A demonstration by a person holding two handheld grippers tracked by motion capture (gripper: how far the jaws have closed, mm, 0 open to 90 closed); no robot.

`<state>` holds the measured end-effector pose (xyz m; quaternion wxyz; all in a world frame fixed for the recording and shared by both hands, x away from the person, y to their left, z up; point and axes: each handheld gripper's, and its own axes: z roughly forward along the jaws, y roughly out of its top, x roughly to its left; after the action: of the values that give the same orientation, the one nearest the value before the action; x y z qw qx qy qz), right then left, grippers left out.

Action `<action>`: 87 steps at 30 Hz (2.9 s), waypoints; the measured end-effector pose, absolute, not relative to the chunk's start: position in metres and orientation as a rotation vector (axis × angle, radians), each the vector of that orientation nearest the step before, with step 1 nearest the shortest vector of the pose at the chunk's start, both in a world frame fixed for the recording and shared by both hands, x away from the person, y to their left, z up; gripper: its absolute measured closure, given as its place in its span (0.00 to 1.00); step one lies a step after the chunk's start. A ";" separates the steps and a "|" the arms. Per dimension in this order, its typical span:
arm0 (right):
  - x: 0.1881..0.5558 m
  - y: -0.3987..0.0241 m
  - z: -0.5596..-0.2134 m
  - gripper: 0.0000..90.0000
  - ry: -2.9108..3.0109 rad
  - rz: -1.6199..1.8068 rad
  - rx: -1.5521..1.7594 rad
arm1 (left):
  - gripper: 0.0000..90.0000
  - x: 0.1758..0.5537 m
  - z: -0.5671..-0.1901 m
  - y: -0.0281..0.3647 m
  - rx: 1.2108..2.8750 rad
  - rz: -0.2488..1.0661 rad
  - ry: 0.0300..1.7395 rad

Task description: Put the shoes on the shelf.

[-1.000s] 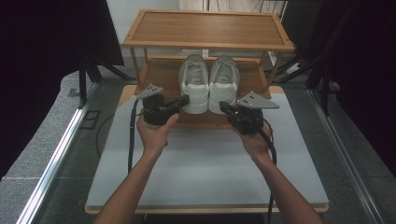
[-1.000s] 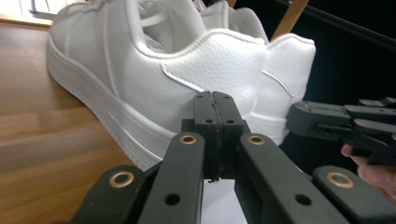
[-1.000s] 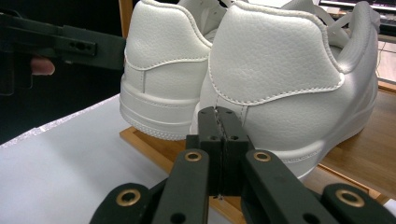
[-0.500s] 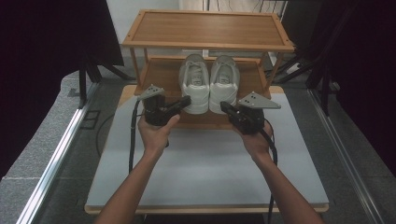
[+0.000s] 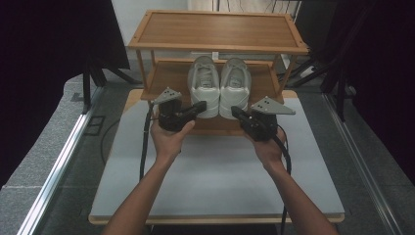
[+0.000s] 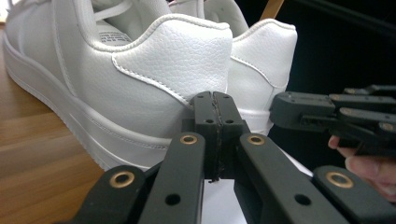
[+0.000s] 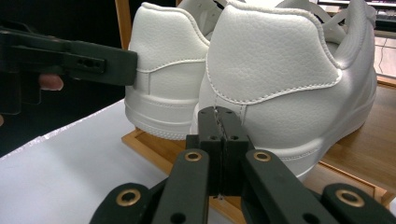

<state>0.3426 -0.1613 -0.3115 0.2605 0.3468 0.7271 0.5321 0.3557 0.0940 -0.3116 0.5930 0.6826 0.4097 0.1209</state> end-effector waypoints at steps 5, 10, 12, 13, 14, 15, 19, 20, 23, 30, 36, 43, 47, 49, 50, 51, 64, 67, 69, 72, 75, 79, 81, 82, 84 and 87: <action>0.343 -0.162 -0.312 1.00 1.965 1.447 0.939 | 1.00 0.362 -0.312 0.093 1.579 0.276 0.968; 0.343 -0.162 -0.312 1.00 1.964 1.449 0.937 | 1.00 0.367 -0.312 0.092 1.581 0.275 0.972; 0.343 -0.162 -0.312 1.00 1.964 1.447 0.937 | 1.00 0.372 -0.312 0.093 1.583 0.269 0.980; 0.343 -0.162 -0.313 1.00 1.966 1.449 0.939 | 1.00 0.374 -0.312 0.093 1.577 0.261 0.983; 0.343 -0.161 -0.313 1.00 1.966 1.448 0.938 | 1.00 0.376 -0.312 0.093 1.569 0.249 0.985; 0.343 -0.161 -0.313 1.00 1.964 1.447 0.939 | 1.00 0.377 -0.313 0.094 1.564 0.239 0.985; 0.343 -0.162 -0.312 1.00 1.966 1.450 0.939 | 1.00 0.380 -0.313 0.094 1.562 0.232 0.982; 0.343 -0.162 -0.312 1.00 1.965 1.449 0.938 | 1.00 0.380 -0.313 0.094 1.562 0.230 0.982; 0.344 -0.161 -0.312 1.00 1.968 1.442 0.930 | 1.00 0.380 -0.314 0.094 1.550 0.221 0.986; 0.359 -0.162 -0.313 1.00 1.952 1.415 0.966 | 1.00 0.380 -0.314 0.094 1.552 0.216 0.988; 0.370 -0.157 -0.311 1.00 1.953 1.378 0.969 | 1.00 0.381 -0.314 0.093 1.551 0.215 0.985; 0.371 -0.157 -0.313 1.00 1.945 1.388 0.966 | 1.00 0.381 -0.315 0.094 1.539 0.193 0.991; 0.371 -0.158 -0.314 1.00 1.943 1.404 0.980 | 1.00 0.381 -0.314 0.092 1.541 0.210 0.990; 0.371 -0.158 -0.314 1.00 1.947 1.405 0.986 | 1.00 0.382 -0.314 0.091 1.536 0.217 0.991; 0.372 -0.158 -0.315 1.00 1.949 1.408 0.989 | 1.00 0.382 -0.313 0.091 1.535 0.219 0.993; 0.372 -0.159 -0.315 1.00 1.950 1.414 0.992 | 1.00 0.383 -0.313 0.091 1.535 0.215 0.993; 0.373 -0.159 -0.316 1.00 1.963 1.420 0.992 | 1.00 0.381 -0.318 0.094 1.533 0.230 0.976; 0.373 -0.159 -0.316 1.00 1.965 1.418 0.996 | 1.00 0.381 -0.319 0.095 1.525 0.216 0.978; 0.373 -0.159 -0.315 1.00 1.970 1.417 0.997 | 1.00 0.381 -0.319 0.095 1.523 0.209 0.981; 0.373 -0.160 -0.313 0.99 1.977 1.416 0.998 | 0.92 0.380 -0.318 0.094 1.514 0.178 0.975; 0.369 -0.165 -0.311 0.95 1.952 1.441 1.004 | 0.80 0.375 -0.317 0.092 1.541 0.192 0.967; 0.360 -0.177 -0.310 0.91 1.925 1.495 1.011 | 0.71 0.368 -0.321 0.094 1.546 0.160 0.949; 0.354 -0.184 -0.312 0.86 1.916 1.518 1.010 | 0.68 0.363 -0.323 0.097 1.545 0.160 0.937; 0.352 -0.187 -0.313 0.84 1.915 1.529 1.006 | 0.67 0.361 -0.324 0.099 1.544 0.163 0.932; 0.347 -0.192 -0.317 0.76 1.913 1.541 1.002 | 0.65 0.356 -0.326 0.104 1.533 0.163 0.927; 0.339 -0.199 -0.323 0.72 1.909 1.534 0.983 | 0.63 0.348 -0.329 0.111 1.520 0.176 0.917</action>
<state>0.3390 -0.1993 -0.3230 0.2485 0.3607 0.7008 0.5631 0.3476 0.1110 -0.3292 0.6277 0.6633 0.4002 0.0767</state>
